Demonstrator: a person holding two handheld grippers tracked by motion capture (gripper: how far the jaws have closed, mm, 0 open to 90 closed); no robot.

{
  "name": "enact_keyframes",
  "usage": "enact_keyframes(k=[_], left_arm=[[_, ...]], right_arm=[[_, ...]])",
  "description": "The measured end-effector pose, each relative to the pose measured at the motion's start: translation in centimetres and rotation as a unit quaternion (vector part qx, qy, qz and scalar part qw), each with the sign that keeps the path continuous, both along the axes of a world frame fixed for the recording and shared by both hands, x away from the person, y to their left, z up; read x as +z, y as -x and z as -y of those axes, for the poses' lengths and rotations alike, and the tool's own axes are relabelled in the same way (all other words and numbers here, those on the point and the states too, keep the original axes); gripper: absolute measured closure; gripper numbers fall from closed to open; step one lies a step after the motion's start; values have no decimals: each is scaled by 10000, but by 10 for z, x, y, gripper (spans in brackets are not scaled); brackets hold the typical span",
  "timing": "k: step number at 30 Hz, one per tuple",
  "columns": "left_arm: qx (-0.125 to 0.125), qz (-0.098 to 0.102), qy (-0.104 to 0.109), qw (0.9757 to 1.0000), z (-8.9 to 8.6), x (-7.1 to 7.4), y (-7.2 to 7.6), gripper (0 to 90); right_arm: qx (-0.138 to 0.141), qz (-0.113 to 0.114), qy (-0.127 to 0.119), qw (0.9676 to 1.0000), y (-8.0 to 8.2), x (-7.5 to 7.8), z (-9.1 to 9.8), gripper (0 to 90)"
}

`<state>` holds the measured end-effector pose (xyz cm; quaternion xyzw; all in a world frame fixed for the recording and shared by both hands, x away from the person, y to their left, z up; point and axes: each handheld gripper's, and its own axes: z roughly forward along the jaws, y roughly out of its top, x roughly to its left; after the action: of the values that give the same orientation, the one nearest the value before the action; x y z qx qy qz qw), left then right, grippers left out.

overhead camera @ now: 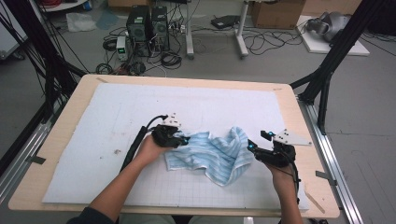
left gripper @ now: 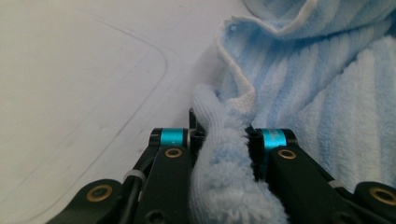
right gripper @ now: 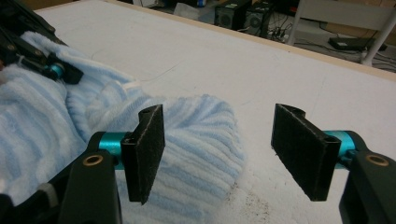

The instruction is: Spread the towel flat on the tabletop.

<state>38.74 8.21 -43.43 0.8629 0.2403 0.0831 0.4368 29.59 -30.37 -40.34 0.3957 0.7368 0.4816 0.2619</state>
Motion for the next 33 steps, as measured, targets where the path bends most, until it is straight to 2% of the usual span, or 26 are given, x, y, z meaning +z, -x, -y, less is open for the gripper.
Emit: enact_keyframes(k=[3,4,5,8,14,17,18,24,29,30,33], left_arm=[[283,-92,200,9994,-22,4,0,789],[316,-82,214,9992,-25,5,1,789],[438,13,307,9986,-36,9,2,789],[659,72,428,9969,-57,13,5,789],[1053,51,417,9936,-101,11,16,788],[1250,45,467,9910,-123,8,26,787],[1250,45,467,9910,-123,8,26,787],[1428,-2,532,9883,-150,1,40,785],[1490,-105,672,9865,-167,-6,51,777],[1480,-115,697,9865,-170,-6,52,770],[1561,-103,847,9840,-176,-6,56,711]], right_arm=[[1,-9,-4,10000,0,0,0,343],[1,-9,-4,10000,0,0,0,343],[5,-8,-2,10000,-1,-1,-1,343],[20,-8,-13,10000,-1,-1,-1,343],[77,-71,31,9999,-3,-2,-7,343],[105,-92,76,9999,-4,-3,-10,343],[105,-92,76,9999,-4,-3,-10,343],[53,-185,150,9997,-6,-6,-13,343],[-13,-315,174,9994,-9,-10,-15,343],[-27,-348,189,9992,-10,-11,-16,343],[-16,-343,167,9993,-12,-10,-19,343]])
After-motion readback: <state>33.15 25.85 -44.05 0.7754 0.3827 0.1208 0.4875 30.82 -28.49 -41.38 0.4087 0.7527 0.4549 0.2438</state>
